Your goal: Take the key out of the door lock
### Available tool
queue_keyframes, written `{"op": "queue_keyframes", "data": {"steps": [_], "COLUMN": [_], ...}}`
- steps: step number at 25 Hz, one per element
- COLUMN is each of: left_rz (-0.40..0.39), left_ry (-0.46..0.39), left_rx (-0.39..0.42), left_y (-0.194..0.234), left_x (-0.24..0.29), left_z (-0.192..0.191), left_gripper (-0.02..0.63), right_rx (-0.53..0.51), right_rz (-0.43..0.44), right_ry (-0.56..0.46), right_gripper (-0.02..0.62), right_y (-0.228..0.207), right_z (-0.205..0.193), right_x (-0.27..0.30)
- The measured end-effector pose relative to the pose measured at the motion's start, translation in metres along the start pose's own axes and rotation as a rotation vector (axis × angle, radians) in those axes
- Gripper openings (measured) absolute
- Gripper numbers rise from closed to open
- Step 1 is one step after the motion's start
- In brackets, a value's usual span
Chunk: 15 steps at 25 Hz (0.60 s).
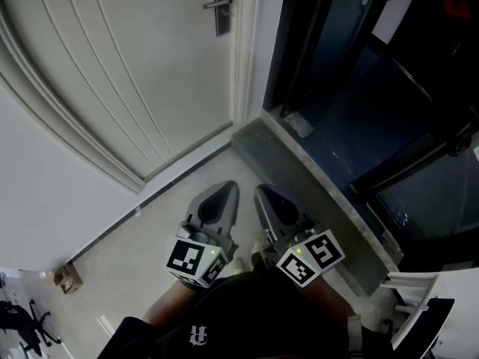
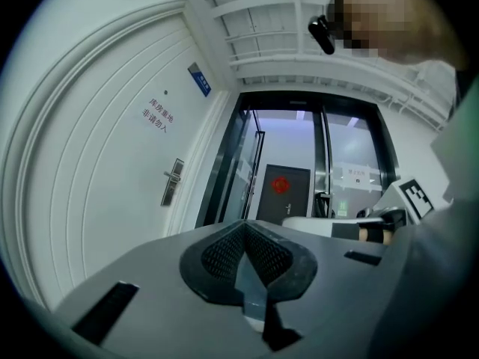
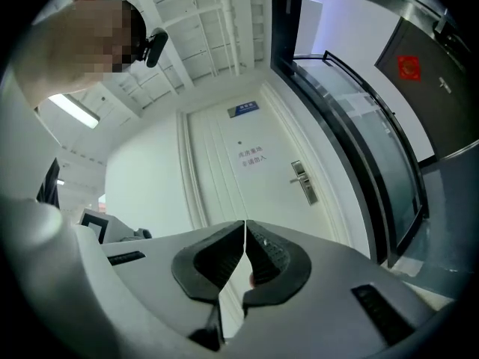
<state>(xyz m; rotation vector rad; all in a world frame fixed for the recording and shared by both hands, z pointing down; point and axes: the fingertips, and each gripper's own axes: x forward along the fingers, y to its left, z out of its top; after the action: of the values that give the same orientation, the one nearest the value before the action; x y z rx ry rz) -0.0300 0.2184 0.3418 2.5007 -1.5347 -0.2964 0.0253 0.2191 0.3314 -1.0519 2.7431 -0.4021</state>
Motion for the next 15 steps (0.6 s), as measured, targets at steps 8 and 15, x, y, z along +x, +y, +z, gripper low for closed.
{"op": "queue_keyframes", "data": {"steps": [8, 15], "left_rz": [0.047, 0.091], "left_ry": [0.005, 0.007], "left_rx": [0.000, 0.004], "left_y": [0.041, 0.077], "left_x": [0.060, 0.134], "left_z": [-0.003, 0.002], "left_gripper": [0.006, 0.006], "right_rx": [0.008, 0.010], "right_rz": [0.048, 0.091], "right_ry": [0.012, 0.026], "right_gripper": [0.017, 0.017], "right_y": [-0.048, -0.109], "right_z": [0.004, 0.022], "right_x": [0.059, 0.119]}}
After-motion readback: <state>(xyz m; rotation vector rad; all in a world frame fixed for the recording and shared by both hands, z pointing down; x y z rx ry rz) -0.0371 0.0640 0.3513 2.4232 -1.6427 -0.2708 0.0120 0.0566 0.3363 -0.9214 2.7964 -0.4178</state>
